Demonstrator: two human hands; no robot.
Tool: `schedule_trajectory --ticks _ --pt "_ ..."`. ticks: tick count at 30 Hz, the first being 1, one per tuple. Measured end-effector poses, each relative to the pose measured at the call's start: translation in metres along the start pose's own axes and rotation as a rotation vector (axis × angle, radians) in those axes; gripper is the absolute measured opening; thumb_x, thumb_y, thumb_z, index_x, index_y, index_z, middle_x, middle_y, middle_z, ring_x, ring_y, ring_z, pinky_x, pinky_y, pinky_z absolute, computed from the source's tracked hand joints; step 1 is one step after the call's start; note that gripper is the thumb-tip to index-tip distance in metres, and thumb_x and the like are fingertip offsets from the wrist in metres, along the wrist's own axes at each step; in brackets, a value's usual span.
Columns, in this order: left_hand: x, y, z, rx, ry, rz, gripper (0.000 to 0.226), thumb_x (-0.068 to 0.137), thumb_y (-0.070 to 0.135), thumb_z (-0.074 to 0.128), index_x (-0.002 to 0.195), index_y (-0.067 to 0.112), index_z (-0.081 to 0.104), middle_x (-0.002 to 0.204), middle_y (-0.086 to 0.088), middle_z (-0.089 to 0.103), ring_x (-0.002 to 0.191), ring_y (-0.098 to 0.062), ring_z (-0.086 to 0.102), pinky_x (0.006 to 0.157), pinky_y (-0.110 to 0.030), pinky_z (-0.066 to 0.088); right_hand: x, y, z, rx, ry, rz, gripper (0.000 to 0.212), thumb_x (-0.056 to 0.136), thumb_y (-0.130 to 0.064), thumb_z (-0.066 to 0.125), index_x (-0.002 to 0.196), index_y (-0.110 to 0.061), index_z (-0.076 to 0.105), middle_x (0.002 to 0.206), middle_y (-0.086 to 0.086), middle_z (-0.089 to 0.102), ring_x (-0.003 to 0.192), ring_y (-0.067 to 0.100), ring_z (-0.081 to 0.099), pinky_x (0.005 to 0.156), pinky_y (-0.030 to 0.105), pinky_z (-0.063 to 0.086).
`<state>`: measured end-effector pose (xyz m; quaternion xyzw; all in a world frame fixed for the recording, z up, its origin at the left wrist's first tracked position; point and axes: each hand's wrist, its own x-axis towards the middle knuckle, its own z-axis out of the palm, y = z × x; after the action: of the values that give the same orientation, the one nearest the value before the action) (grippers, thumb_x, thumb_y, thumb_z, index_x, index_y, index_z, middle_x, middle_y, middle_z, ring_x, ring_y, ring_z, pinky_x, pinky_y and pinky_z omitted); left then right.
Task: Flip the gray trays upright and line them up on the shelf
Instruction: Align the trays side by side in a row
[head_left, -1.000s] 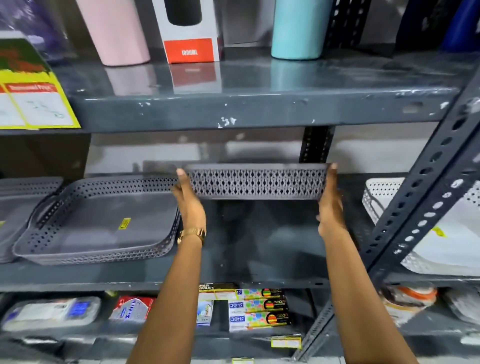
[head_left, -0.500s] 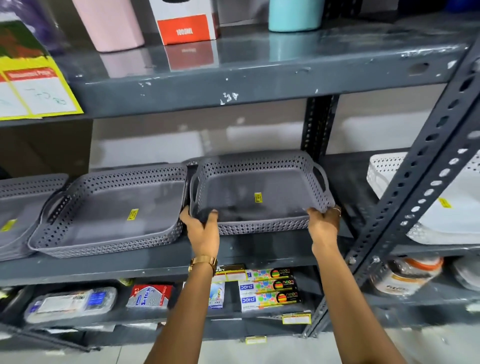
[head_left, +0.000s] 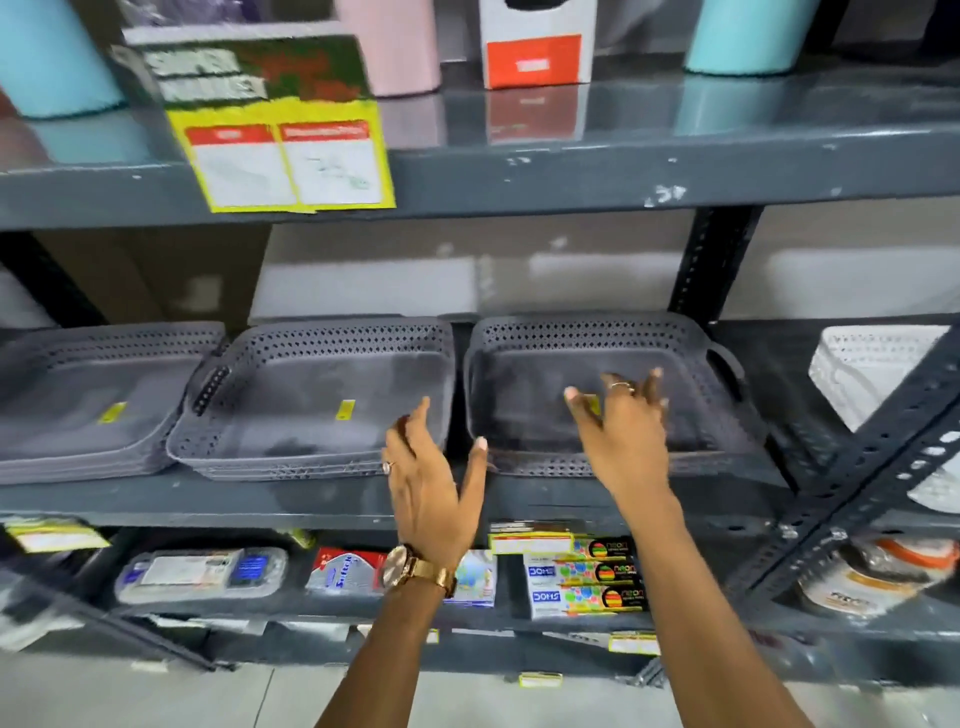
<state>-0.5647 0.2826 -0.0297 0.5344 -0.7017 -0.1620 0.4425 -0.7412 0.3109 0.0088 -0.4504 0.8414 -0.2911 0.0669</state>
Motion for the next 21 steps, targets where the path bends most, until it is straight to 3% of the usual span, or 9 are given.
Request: schedule_trajectory --ticks 4,8,12,17,21 --pt "0.038 -0.059 -0.060 0.213 0.055 -0.009 0.056 0.081 0.036 0.064 0.129 0.012 0.047 0.125 -0.016 0.048 0.113 -0.034 0.045 0.095 -0.045 0.037 -0.008 -0.074 0.050 0.030 -0.182 -0.043 0.070 0.088 -0.059 0.043 0.125 0.000 0.053 0.137 0.027 0.050 0.142 0.038 0.026 0.113 0.053 0.025" --pt "0.086 -0.121 -0.127 0.372 0.002 -0.084 0.058 0.078 0.030 0.068 0.127 0.006 0.047 0.126 -0.026 0.047 0.115 -0.045 0.045 0.098 -0.051 0.037 -0.012 -0.115 0.076 -0.030 -0.242 0.115 0.074 0.081 -0.068 0.044 0.116 -0.003 0.054 0.126 0.020 0.059 0.121 0.038 0.052 0.101 0.048 0.041" --pt "0.137 -0.185 -0.181 0.503 -0.160 -0.125 0.063 0.078 0.029 0.069 0.127 -0.002 0.043 0.121 -0.031 0.049 0.115 -0.047 0.044 0.099 -0.051 0.035 -0.009 -0.126 0.094 -0.105 -0.313 0.218 0.073 0.080 -0.066 0.050 0.124 -0.008 0.055 0.131 0.018 0.058 0.122 0.037 0.053 0.097 0.042 0.042" --pt "0.175 -0.236 -0.199 0.483 -0.420 -0.245 0.087 0.082 0.036 0.065 0.146 0.001 0.019 0.141 -0.030 0.038 0.130 -0.046 0.039 0.104 -0.051 0.037 -0.007 -0.127 0.108 -0.160 -0.254 0.255 0.053 0.088 -0.045 0.048 0.124 -0.006 0.050 0.132 0.022 0.055 0.121 0.040 0.052 0.097 0.044 0.040" --pt "0.180 -0.247 -0.196 0.474 -0.510 -0.139 0.056 0.090 0.035 0.051 0.137 0.008 0.034 0.128 -0.026 0.054 0.117 -0.045 0.052 0.091 -0.050 0.047 -0.012 -0.130 0.113 -0.208 -0.220 0.195 0.045 0.092 -0.039 0.040 0.117 -0.003 0.051 0.128 0.026 0.057 0.115 0.042 0.054 0.094 0.045 0.041"
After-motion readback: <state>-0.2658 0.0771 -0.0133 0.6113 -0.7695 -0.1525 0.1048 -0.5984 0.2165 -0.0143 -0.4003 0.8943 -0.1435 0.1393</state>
